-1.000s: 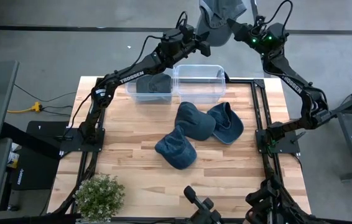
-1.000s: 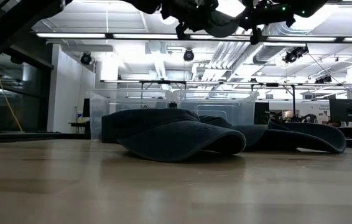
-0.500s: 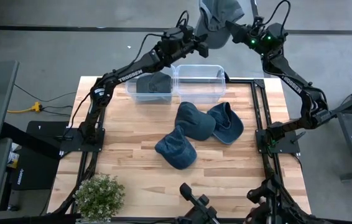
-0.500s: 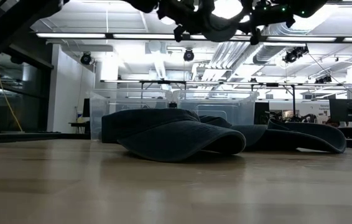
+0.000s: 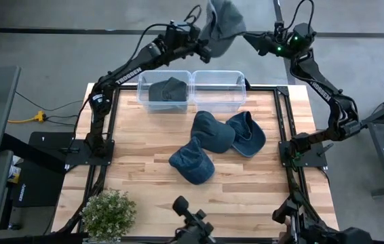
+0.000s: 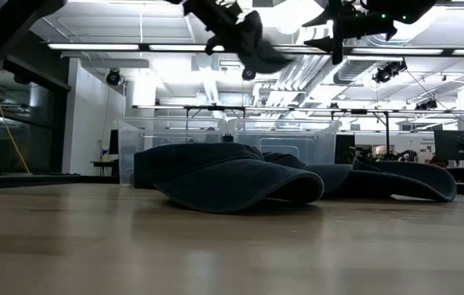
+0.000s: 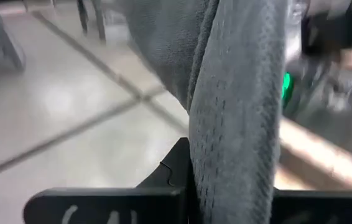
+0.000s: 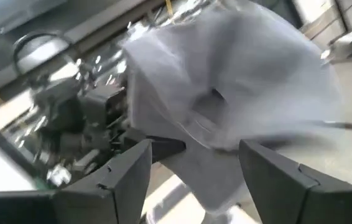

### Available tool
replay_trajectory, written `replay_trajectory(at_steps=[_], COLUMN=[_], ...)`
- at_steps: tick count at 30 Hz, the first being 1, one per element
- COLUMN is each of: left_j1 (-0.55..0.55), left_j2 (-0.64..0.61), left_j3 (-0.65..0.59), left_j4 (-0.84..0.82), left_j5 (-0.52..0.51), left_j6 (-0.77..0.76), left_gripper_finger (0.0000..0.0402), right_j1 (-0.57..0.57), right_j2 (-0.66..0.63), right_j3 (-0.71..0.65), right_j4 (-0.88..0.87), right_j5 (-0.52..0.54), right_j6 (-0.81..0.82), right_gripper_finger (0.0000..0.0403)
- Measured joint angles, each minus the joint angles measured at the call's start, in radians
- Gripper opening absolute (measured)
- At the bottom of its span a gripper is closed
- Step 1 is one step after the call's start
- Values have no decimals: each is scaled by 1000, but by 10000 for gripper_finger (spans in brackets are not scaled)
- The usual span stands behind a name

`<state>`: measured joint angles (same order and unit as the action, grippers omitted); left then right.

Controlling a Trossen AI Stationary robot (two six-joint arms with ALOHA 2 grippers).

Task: Pick & Place hat
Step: Put the gray cap into the left transparent bin

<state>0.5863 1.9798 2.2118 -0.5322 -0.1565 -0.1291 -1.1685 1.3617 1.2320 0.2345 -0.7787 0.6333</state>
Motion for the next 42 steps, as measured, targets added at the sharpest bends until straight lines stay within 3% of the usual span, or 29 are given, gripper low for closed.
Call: replay_trajectory(at_steps=[7,10,13,20,27,37,42], left_j1=[51,68,116,232,335,428,442], left_j2=[-61,-73,-92,-98,-84,-84,-84], left_j3=[-2,2,0,1,-37,-176,-216], left_j4=[-351,-429,-557,-617,-626,-673,-674], left_j5=[131,197,317,632,935,1084,1134], left_j6=[118,158,195,306,405,522,556], left_gripper_finger=[7,6,6,6,6,6,6], right_j1=[-46,-37,-10,81,158,228,264], right_j2=[0,0,7,103,255,457,505], right_j3=[0,0,0,39,257,598,690], right_j4=[-35,-40,-43,-74,-193,-657,-707], right_j5=[-54,-55,-59,-64,-47,-36,-40], right_j6=[-85,-102,-111,-126,-177,-438,-538], right_gripper_finger=[240,240,240,230,225,225,225])
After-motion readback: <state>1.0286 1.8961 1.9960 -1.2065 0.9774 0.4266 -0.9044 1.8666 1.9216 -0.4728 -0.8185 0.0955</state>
